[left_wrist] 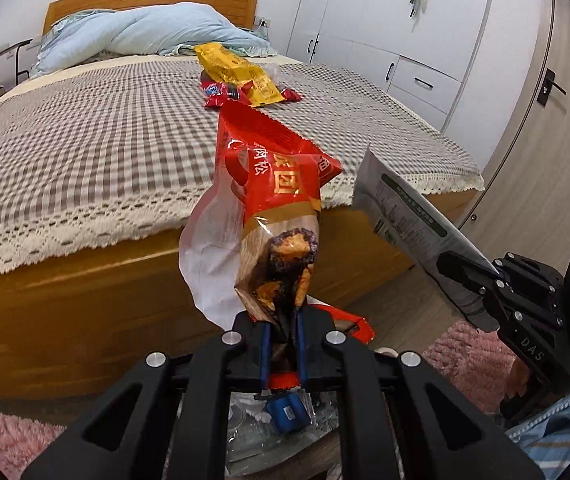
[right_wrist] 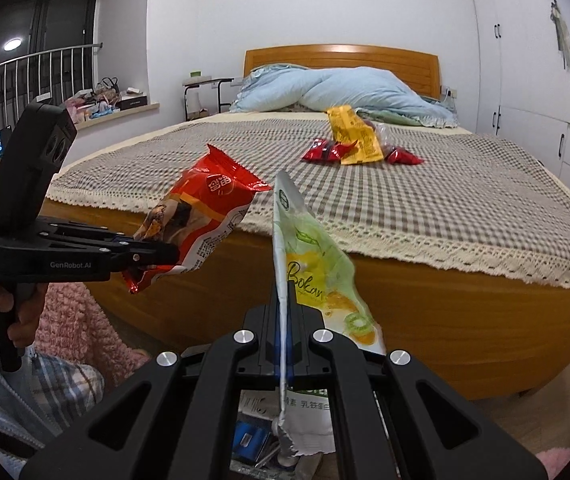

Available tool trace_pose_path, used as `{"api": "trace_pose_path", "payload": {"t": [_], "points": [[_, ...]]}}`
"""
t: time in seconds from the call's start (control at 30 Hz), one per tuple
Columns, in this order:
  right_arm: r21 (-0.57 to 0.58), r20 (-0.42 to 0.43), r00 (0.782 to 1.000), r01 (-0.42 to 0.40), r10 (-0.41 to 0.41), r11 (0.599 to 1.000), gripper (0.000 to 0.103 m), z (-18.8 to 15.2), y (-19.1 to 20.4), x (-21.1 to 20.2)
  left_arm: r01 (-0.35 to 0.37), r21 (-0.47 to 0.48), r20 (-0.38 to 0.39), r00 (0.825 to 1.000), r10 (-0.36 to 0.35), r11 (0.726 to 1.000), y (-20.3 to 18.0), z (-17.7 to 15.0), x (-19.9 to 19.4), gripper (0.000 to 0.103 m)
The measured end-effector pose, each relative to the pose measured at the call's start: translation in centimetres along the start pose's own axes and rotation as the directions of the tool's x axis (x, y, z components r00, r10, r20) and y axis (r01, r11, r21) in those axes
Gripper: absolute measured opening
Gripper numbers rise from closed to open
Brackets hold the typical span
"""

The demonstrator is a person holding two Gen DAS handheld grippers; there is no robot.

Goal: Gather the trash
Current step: 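Carry the snack bag with left while right carries the dog food packet to the trash bag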

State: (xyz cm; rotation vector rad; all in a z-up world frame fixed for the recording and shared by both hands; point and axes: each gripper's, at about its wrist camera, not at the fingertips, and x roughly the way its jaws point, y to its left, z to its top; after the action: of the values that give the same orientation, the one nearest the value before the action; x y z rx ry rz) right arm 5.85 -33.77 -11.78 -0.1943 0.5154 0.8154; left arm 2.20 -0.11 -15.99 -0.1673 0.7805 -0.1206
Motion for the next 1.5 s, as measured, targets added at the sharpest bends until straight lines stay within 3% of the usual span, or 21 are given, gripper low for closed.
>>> {"api": "trace_pose_path", "payload": {"t": [0.73, 1.5], "points": [[0.021, -0.163, 0.986, -0.036, 0.039, 0.999, 0.002, -2.4, 1.1, 1.9, 0.008, -0.016, -0.144, 0.989, -0.011, 1.000, 1.6, -4.3, 1.9, 0.007], [0.029, -0.279, 0.960, -0.023, 0.031, 0.999, 0.002, -4.2, 1.6, 3.3, -0.031, -0.034, -0.337, 0.941, 0.017, 0.999, 3.3, -7.3, 6.2, 0.007]]}}
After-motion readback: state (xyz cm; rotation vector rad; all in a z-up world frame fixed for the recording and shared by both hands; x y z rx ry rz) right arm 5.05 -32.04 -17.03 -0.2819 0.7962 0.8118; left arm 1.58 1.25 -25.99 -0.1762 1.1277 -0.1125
